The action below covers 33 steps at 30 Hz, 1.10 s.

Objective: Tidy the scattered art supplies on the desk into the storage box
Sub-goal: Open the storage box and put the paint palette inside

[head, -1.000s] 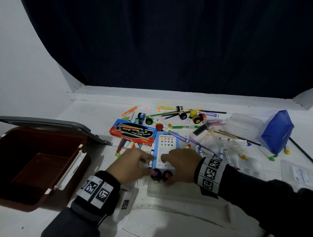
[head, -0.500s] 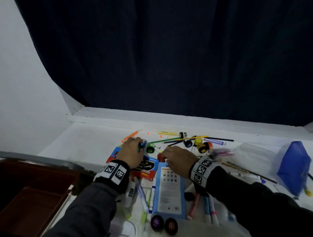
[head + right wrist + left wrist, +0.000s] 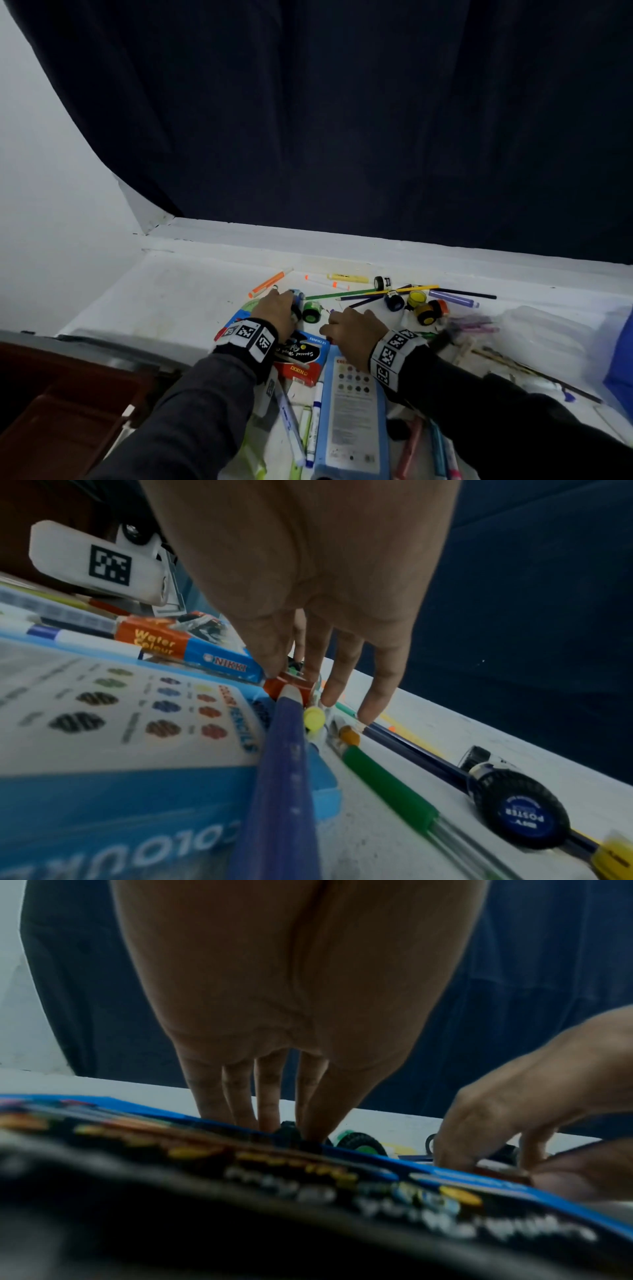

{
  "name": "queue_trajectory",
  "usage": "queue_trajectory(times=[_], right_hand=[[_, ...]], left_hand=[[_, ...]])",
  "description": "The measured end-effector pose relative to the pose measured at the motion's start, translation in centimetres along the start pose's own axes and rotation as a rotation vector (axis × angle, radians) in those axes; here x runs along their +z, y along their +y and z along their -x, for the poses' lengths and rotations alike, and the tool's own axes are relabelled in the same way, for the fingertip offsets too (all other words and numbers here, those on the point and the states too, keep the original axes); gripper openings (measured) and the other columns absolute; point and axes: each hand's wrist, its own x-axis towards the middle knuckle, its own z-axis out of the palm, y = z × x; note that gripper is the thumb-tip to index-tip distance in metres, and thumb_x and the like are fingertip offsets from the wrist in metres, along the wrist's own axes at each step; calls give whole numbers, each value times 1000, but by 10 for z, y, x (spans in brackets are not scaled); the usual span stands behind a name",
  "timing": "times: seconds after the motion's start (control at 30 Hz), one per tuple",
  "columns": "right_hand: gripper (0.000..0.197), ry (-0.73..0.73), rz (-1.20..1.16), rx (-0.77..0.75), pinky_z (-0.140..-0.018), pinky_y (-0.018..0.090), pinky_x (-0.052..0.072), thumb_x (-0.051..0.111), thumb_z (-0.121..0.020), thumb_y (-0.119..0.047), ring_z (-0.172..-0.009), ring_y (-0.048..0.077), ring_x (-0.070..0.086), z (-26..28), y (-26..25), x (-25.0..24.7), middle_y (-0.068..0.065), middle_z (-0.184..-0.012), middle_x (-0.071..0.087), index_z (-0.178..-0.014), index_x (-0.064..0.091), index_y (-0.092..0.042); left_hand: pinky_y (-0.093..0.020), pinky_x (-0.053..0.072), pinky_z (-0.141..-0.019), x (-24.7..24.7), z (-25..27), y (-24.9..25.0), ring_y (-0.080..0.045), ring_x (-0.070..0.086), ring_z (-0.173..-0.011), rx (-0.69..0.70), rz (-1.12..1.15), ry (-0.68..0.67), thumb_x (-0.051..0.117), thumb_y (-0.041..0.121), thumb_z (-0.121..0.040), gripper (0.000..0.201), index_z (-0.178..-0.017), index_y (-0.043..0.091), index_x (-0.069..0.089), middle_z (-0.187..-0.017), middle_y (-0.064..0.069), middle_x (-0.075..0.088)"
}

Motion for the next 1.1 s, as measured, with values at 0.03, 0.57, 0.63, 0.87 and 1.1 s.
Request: queue_trajectory(times=[0.03, 0.57, 0.63, 0.87, 1.1], right_hand=[[34, 10, 20, 2, -89, 45, 39, 50, -91, -5, -118, 32, 44, 0, 0, -1, 7, -127, 47, -124, 53, -17], [19, 669, -459, 115, -70, 32, 51, 62, -80, -22, -77, 14, 53, 93, 26, -54, -6, -94, 52, -98, 56, -22], [18, 720, -548, 138, -67, 32, 49, 67, -76, -20, -74, 13, 53, 113, 21, -60, -6, -85, 55, -90, 55, -23], [18, 653, -1034, 171, -58, 25, 49, 71, -85, -15, -62, 12, 58, 184, -10, -48, -2, -72, 64, -85, 54, -14], [25, 380, -974, 160, -74, 18, 50, 64, -88, -22, -83, 3, 62, 226, -37, 7, -10, -95, 65, -108, 59, -35]], left_hand=[[-38, 44, -102, 1, -1, 0, -32, 51, -123, -4, -7, -2, 60, 18, -92, 42, -132, 13, 48, -133, -15, 47], [-30, 49, -92, -40, 57, 21, -20, 62, -103, 286, 464, 365, 67, 21, -92, 35, -126, 26, 62, -112, -6, 61], [-32, 52, -89, -45, 81, 29, -12, 63, -101, 346, 589, 401, 69, 24, -90, 27, -116, 29, 63, -110, 2, 65], [-32, 55, -81, -35, 176, 49, -11, 66, -90, 430, 891, 293, 78, 24, -83, 26, -99, 32, 59, -103, 10, 69], [-16, 51, -87, 16, 230, 51, 2, 64, -102, 540, 659, 127, 83, 25, -78, 42, -115, 34, 65, -110, 22, 67]])
